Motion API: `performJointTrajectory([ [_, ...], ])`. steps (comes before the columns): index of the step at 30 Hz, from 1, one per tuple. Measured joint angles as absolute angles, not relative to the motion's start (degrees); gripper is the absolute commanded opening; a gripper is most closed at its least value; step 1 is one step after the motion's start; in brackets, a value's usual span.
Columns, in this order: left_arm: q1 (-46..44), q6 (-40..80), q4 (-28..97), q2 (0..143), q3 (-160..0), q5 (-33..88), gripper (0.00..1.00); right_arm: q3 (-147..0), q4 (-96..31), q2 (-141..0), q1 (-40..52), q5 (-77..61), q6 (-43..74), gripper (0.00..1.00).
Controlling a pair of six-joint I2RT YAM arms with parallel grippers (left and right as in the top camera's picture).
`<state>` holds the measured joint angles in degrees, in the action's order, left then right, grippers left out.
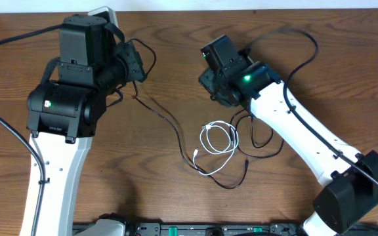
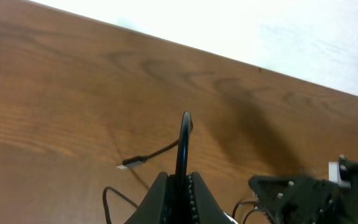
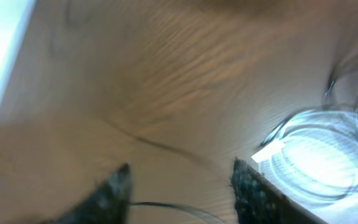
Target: Untangle cables
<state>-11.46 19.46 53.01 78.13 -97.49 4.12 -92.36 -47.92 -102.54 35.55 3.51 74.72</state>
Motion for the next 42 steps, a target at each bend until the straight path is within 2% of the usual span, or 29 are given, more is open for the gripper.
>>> performJointTrajectory([
  [4,-11.46,18.57,47.55,77.76,-97.49,4.56,0.08,-92.36,-50.89,-102.54,35.44,2.76,55.18,0.56],
  [5,-11.46,18.28,45.74,77.43,-97.49,4.60,0.07,-92.36,-51.83,-102.54,35.44,2.44,51.96,0.60],
  [8,-11.46,17.96,39.53,75.64,-97.47,4.60,0.08,-92.36,-53.84,-102.54,35.48,0.71,40.88,0.64],
  [15,-11.46,17.93,24.34,68.36,-97.51,4.58,0.07,-92.07,-51.57,-102.54,35.44,-12.49,17.50,0.64],
  [22,-11.46,17.91,16.38,64.42,-97.65,2.07,0.07,-91.09,-50.68,-102.54,35.42,-29.28,-1.76,0.63],
  [25,-11.46,17.96,15.55,64.38,-97.65,0.75,0.08,-89.17,-46.81,-102.54,35.46,-34.04,-6.26,0.63],
  [30,-11.46,17.96,15.70,64.84,-97.65,-0.23,0.08,-82.19,-37.58,-102.54,36.25,-39.29,-9.65,0.57],
  [34,-11.46,17.98,16.97,64.88,-97.65,-0.38,0.07,-76.58,-30.98,-102.61,37.91,-40.99,-10.11,0.56],
  [42,-11.46,19.11,20.88,64.88,-97.65,-0.36,0.07,-66.15,-6.42,-104.81,44.07,-36.62,-5.08,0.49],
])
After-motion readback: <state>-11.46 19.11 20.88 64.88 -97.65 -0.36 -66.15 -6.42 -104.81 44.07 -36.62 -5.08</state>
